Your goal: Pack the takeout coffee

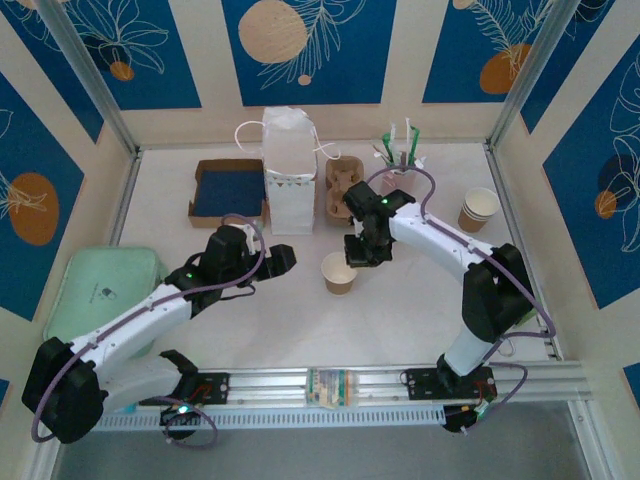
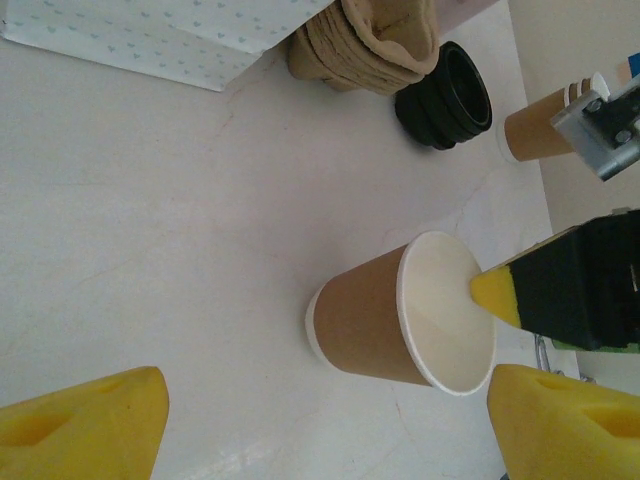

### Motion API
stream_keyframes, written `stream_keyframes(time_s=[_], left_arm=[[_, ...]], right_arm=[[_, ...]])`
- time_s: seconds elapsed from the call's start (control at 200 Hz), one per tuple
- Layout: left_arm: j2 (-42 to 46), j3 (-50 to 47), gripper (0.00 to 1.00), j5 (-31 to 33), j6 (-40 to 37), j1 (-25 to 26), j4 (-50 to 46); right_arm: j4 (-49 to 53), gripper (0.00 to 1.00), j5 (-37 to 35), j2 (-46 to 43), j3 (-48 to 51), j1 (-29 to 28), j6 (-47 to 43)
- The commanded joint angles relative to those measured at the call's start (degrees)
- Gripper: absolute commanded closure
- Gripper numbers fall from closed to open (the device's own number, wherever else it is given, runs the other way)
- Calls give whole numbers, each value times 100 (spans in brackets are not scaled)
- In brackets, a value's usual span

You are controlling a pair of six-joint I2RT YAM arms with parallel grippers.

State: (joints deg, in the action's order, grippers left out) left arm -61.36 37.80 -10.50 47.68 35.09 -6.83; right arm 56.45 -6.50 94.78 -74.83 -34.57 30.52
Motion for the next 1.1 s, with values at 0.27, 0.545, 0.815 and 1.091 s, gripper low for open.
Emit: stream_keyframes(time_s=[0.27,0.545,0.815,1.091], left_arm=[[-60,37,17,-13,-75,-46,5],[-46,51,17,-13,-81,-46,-21],[-34,131,17,9,-138,-46,-118],[36,197,17,109,-267,-46,-317]], right_arm=[[-125,92,-307,4,144,-190,231],[-105,86,-275,-82,183,-191,182],[62,78,-521,-193,106,-183,84],[10,68,-634,-590,-131,348,-416]])
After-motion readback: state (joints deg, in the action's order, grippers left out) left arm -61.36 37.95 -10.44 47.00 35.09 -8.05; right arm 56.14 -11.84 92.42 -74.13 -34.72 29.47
